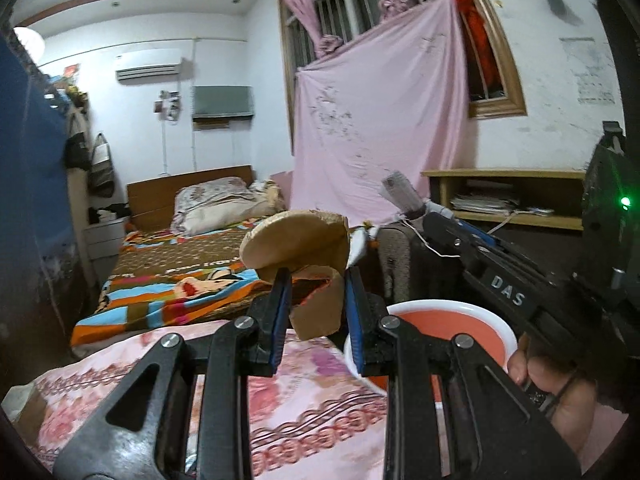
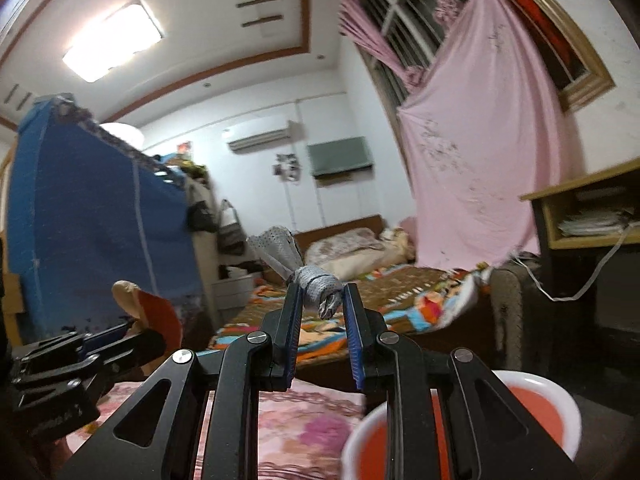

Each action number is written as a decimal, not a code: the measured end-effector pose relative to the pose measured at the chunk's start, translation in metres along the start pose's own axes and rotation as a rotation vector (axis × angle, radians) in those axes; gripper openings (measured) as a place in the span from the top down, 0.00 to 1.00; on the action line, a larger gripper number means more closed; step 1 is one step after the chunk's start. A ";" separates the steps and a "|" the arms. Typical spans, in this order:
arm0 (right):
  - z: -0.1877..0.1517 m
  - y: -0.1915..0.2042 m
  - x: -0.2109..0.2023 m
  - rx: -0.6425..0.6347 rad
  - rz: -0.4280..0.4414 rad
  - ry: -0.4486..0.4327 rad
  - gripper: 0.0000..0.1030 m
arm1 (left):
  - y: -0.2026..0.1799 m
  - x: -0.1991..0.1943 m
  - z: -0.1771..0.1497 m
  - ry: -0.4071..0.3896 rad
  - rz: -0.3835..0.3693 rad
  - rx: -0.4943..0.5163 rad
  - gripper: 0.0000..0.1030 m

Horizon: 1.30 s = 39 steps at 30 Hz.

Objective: Collect trash
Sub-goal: 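Carry the brown paper and grey cloth toward the orange basin, then open both tools over the orange basin to drop the paper and cloth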

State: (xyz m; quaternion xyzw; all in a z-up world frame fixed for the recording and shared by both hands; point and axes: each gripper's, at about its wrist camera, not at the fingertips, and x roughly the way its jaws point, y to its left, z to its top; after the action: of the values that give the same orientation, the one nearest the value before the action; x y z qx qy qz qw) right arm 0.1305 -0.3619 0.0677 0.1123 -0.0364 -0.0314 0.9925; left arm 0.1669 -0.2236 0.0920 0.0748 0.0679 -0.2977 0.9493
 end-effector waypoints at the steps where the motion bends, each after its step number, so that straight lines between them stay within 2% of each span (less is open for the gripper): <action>1: -0.001 -0.004 0.001 0.007 -0.014 0.008 0.81 | -0.004 0.005 0.001 0.006 -0.011 0.000 0.89; 5: -0.004 -0.027 0.010 0.048 -0.081 0.063 0.81 | -0.012 0.023 0.002 0.050 -0.070 -0.031 0.89; 12: -0.012 -0.053 0.016 0.104 -0.163 0.146 0.80 | -0.025 0.059 -0.001 0.187 -0.208 -0.111 0.89; 16: -0.015 -0.061 0.015 0.129 -0.193 0.171 0.80 | -0.035 0.078 -0.005 0.264 -0.243 -0.123 0.89; 27: -0.021 -0.078 0.020 0.193 -0.249 0.247 0.80 | -0.041 0.108 -0.014 0.402 -0.278 -0.201 0.88; 30: -0.022 -0.079 0.021 0.197 -0.257 0.261 0.78 | -0.039 0.112 -0.016 0.427 -0.275 -0.213 0.84; 35: -0.022 -0.080 0.023 0.199 -0.267 0.269 0.67 | -0.035 0.112 -0.018 0.428 -0.269 -0.232 0.70; 39: -0.023 -0.080 0.023 0.199 -0.272 0.269 0.61 | -0.028 0.111 -0.017 0.415 -0.250 -0.251 0.66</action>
State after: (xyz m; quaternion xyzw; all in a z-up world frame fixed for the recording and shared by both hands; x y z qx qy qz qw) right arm 0.1511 -0.4363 0.0292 0.2168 0.1092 -0.1460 0.9590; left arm 0.2397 -0.3047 0.0531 0.0068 0.3061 -0.3802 0.8727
